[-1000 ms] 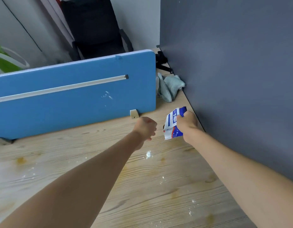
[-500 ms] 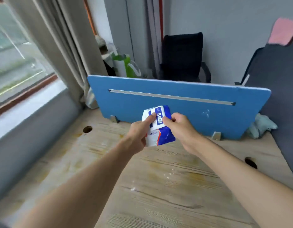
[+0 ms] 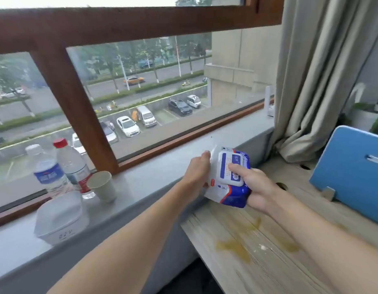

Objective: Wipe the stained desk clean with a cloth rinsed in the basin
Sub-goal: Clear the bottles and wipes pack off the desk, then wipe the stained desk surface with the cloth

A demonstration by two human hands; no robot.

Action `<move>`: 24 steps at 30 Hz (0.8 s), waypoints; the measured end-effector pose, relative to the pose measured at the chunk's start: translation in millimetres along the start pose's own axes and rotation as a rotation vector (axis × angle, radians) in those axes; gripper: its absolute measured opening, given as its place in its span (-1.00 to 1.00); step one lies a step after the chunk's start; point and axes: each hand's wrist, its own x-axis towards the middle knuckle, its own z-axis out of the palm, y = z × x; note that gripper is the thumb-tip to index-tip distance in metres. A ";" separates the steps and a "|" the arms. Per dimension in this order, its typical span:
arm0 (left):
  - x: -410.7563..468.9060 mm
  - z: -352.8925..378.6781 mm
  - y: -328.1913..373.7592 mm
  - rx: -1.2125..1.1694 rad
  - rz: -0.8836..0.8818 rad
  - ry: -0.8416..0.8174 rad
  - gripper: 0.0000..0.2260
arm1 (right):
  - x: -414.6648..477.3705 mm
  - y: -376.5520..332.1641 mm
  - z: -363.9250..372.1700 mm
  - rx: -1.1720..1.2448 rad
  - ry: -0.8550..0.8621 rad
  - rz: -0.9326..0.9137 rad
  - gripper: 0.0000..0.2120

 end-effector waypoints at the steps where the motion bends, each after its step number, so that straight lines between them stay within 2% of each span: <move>1: 7.4 -25.8 -6.2 0.047 0.011 0.037 -0.63 | 7.9 3.2 21.3 -0.021 -0.015 0.033 -0.83; 5: 34.7 -115.6 -68.2 0.619 0.057 0.113 -0.75 | 42.1 24.6 97.6 -0.131 -0.014 0.152 -0.76; 8: 37.8 -158.0 -111.3 1.035 0.033 0.047 -0.70 | 67.1 45.5 146.7 -0.132 0.003 0.198 -0.71; 10: 38.4 -180.5 -130.2 1.193 0.026 -0.013 -0.71 | 84.3 54.3 178.9 -0.114 0.020 0.197 -0.68; 13: 38.1 -196.3 -139.8 1.273 0.000 -0.088 -0.72 | 102.1 63.9 219.4 -0.006 -0.075 0.190 -0.73; 16: 41.4 -200.0 -137.8 1.334 -0.003 -0.136 -0.62 | 109.4 81.4 241.1 -0.032 -0.216 0.324 -0.66; 20: 48.3 -202.5 -131.4 1.369 -0.035 -0.182 -0.65 | 117.0 101.3 250.4 -0.121 -0.176 0.287 -0.56; 24: 53.3 -204.1 -124.2 1.387 -0.031 -0.231 -0.68 | 113.5 104.1 247.2 -0.159 -0.216 0.291 -0.54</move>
